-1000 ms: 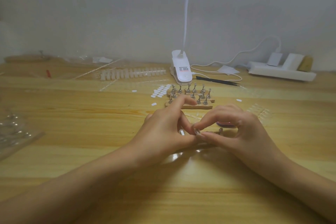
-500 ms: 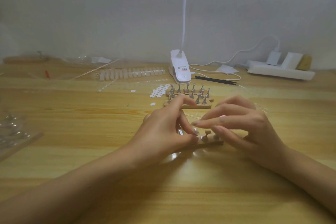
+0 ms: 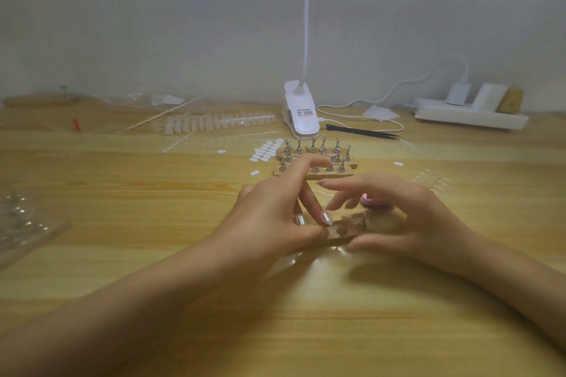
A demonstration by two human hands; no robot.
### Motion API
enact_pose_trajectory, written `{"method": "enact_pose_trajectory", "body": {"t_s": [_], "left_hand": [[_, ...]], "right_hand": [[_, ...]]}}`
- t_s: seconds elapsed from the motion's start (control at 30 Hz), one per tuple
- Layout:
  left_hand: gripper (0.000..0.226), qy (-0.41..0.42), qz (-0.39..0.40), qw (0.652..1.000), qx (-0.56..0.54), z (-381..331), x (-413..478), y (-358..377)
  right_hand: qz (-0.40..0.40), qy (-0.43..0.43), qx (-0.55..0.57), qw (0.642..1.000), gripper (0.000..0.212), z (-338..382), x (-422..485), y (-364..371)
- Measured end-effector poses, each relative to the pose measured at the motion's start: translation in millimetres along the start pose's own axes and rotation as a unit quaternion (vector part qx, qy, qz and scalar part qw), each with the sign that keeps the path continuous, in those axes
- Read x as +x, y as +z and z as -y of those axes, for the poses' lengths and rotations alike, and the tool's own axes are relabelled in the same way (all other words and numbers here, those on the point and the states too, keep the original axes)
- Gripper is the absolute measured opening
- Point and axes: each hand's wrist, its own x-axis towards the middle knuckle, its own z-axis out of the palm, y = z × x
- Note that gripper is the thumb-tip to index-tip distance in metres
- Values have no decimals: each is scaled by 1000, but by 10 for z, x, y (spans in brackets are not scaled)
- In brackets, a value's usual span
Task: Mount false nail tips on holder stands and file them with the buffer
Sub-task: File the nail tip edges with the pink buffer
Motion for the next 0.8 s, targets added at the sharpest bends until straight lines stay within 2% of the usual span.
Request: {"method": "enact_pose_trajectory", "body": {"t_s": [0.1, 0.23, 0.33, 0.4, 0.47, 0.5, 0.57, 0.63, 0.67, 0.73, 0.8], "left_hand": [[83, 4, 33, 999, 23, 7, 17, -48], [105, -2, 101, 992, 76, 27, 49, -113], [111, 4, 118, 989, 85, 69, 71, -165], [115, 4, 144, 987, 69, 121, 103, -224], [116, -2, 176, 984, -4, 133, 154, -287], [108, -4, 174, 983, -53, 143, 183, -314], [74, 1, 116, 987, -110, 191, 230, -340], [32, 42, 22, 998, -50, 277, 254, -329], [21, 76, -3, 997, 18, 323, 258, -314], [18, 133, -3, 980, 151, 401, 265, -261], [23, 139, 10, 968, 207, 458, 266, -203]], "right_hand": [[42, -11, -6, 999, 81, -54, 25, 34], [25, -10, -14, 1000, 79, -91, 17, 33], [29, -8, -25, 999, 83, -103, 11, 52], [29, 13, 16, 999, 84, -108, 5, 45], [-25, 55, 62, 996, 72, -110, 12, -2], [-71, 74, 63, 993, 60, -118, 25, -38], [-127, 97, -9, 987, 35, -164, 42, -106], [-108, 106, -103, 983, 24, -216, 50, -120], [-88, 114, -124, 982, 24, -232, 48, -108], [-58, 131, -128, 981, 35, -225, 48, -69], [-48, 126, -130, 982, 42, -194, 58, -39]]}}
